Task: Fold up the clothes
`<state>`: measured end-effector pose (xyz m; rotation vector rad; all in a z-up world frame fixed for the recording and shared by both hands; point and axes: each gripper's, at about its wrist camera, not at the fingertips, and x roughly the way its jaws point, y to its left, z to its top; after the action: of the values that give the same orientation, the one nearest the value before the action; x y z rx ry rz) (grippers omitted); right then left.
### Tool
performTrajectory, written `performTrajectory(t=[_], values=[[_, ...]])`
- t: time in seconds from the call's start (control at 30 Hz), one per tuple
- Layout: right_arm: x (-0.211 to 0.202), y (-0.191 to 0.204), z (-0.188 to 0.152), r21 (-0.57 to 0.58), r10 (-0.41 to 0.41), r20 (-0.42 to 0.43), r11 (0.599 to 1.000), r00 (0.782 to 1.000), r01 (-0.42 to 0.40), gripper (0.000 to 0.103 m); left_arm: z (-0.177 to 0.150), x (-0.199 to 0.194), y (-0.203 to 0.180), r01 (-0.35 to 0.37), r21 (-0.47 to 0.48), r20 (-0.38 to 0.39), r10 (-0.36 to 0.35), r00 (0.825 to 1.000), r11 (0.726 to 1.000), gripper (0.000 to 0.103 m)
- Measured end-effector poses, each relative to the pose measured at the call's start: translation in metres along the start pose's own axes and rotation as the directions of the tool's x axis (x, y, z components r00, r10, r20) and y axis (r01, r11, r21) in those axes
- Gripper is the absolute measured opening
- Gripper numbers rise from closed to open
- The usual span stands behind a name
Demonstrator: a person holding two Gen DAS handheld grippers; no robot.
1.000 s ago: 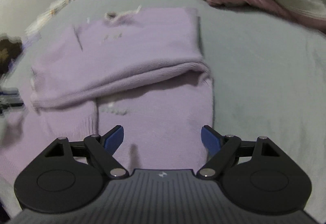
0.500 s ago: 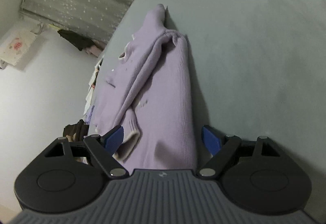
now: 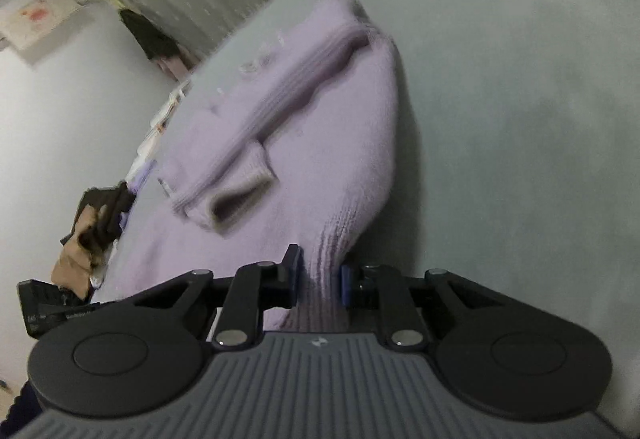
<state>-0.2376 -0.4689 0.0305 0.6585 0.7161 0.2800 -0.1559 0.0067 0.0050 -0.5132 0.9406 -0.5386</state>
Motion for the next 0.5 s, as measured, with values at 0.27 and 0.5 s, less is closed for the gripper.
performTrajectory(t=[0.27,0.5], values=[[-0.032,0.020,0.020,-0.022,0.063,0.135,0.998,0.989,-0.061,0.014,0.009,-0.027,-0.005,0.064,-0.047,0.056,-0.061,0.997,0.997,0.015],[-0.018,0.003,0.014,0.008,0.029,0.019,1.000,0.999,-0.029,0.015,-0.003,-0.011,-0.002,-0.027,0.004,-0.010,0.027,1.000,1.000,0.015]])
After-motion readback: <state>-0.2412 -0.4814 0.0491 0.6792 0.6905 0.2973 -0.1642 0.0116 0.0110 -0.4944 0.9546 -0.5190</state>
